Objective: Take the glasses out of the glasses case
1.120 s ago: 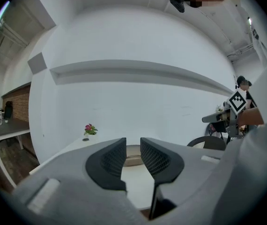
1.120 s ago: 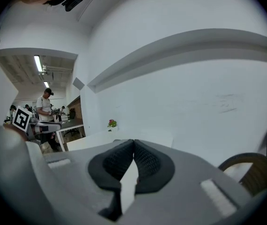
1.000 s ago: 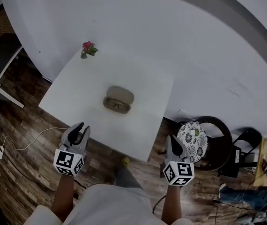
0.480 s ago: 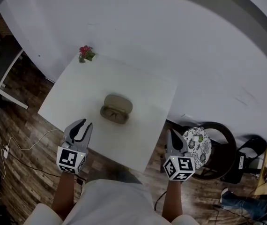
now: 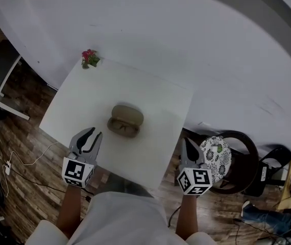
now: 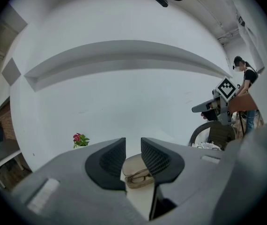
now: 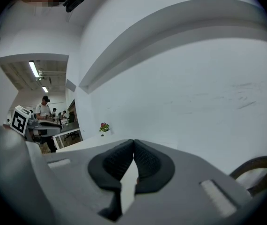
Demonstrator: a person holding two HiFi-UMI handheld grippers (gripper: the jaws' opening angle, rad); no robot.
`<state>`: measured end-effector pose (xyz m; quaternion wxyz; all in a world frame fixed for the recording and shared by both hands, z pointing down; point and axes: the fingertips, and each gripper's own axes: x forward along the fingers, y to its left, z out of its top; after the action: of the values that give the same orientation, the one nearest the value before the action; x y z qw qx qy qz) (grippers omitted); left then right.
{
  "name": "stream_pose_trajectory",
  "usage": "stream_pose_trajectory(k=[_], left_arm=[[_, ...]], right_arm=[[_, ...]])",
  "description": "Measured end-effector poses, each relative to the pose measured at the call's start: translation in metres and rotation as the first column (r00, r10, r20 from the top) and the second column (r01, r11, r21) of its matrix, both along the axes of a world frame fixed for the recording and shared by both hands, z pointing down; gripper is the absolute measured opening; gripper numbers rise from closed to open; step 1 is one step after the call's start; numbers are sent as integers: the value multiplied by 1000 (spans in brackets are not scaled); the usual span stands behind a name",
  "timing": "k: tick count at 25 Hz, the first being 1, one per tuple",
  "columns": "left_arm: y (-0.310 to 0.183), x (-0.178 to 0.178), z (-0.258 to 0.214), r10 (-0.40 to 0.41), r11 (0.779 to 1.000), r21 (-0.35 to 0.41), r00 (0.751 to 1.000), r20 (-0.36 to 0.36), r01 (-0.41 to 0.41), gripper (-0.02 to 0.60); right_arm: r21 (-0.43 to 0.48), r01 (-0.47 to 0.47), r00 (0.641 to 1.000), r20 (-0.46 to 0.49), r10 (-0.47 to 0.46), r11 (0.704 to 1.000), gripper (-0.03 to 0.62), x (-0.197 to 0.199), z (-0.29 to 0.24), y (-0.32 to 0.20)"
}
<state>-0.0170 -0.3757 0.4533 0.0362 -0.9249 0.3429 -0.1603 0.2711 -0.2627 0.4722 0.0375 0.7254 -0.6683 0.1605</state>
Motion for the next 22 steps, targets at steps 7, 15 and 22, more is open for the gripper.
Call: stream_pose_trajectory(k=[7, 15, 22], left_arm=[[-30, 11, 6, 60, 998, -15, 998, -1, -60, 110], [-51, 19, 17, 110, 993, -47, 994, -13, -111, 110], [-61, 21, 32, 123, 989, -81, 992, -5, -123, 110]], right_arm=[[-2, -58, 998, 20, 58, 998, 3, 3, 5, -18], [-23, -87, 995, 39, 88, 996, 3, -8, 16, -30], [-52, -102, 993, 49, 104, 993, 3, -10, 29, -37]])
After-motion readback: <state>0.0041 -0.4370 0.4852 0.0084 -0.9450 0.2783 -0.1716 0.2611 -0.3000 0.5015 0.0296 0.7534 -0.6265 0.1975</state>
